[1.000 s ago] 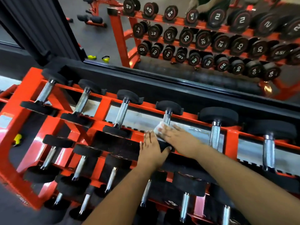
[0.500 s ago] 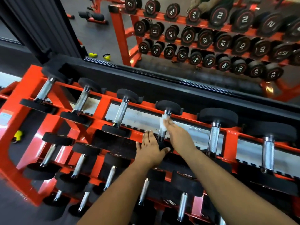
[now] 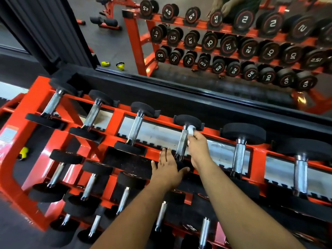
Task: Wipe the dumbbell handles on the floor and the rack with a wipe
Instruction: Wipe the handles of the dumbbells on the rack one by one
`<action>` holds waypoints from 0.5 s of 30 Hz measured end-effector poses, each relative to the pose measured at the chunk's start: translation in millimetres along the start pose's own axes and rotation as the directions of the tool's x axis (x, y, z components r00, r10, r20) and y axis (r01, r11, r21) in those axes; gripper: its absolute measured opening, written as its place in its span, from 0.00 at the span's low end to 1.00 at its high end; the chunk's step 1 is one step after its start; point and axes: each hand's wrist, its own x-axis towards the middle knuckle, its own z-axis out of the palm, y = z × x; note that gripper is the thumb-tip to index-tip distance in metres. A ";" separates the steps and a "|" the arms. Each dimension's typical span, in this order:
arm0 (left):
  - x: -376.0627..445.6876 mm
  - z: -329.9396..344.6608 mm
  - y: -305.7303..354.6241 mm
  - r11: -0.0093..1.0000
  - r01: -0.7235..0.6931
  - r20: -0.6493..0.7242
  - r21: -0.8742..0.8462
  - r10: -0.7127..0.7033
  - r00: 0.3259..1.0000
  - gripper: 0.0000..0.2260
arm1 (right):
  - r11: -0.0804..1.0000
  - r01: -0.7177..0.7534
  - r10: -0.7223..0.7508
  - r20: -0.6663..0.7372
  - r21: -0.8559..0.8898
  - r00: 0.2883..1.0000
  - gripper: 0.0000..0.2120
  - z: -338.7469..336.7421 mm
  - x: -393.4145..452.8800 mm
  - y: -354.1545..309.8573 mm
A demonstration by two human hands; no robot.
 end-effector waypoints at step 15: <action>3.0 4.9 -2.9 1.000 -0.003 -0.006 -0.009 0.003 1.000 0.46 | 0.903 -0.375 0.308 0.293 0.210 0.905 0.15 -5.5 0.6 -4.5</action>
